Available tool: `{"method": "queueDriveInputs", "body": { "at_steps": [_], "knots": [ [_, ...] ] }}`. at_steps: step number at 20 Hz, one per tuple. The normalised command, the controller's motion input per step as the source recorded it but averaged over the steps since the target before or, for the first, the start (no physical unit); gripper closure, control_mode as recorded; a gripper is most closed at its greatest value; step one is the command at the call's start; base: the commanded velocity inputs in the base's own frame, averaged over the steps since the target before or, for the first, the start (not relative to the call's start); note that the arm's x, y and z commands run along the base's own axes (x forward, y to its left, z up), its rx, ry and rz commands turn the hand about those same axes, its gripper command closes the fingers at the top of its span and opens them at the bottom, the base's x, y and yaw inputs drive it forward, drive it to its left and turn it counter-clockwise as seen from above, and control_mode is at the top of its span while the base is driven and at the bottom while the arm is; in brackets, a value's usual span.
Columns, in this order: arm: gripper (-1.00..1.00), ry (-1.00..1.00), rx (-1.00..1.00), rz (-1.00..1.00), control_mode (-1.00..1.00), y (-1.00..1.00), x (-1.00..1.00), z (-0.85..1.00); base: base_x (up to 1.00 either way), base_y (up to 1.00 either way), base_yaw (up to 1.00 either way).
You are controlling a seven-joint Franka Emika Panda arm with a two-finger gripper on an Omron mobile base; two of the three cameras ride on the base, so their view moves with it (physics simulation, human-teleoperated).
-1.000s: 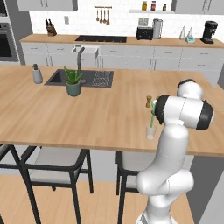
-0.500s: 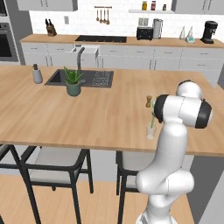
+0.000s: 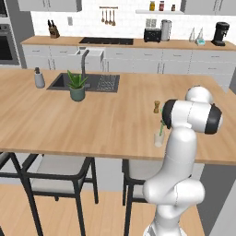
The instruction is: Take a straw from the drawer in front and place it inside the glass cup on the dining counter.
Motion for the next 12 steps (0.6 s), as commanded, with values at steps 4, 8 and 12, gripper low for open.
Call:
{"method": "queueDriveInputs", "body": {
  "at_steps": [4, 8, 12],
  "knots": [
    [1.0, 0.0, 0.0, 0.0, -1.0, 0.0, 0.08, -0.1, 0.0, 0.0, 0.0],
    [1.0, 0.0, 0.0, 0.0, -1.0, 0.0, 0.1, -0.09, 0.0, 0.0, 0.0],
    [1.0, 0.0, 0.0, 0.0, -1.0, 0.0, 0.12, -0.08, 0.0, 0.0, 0.0]
  ]
}}
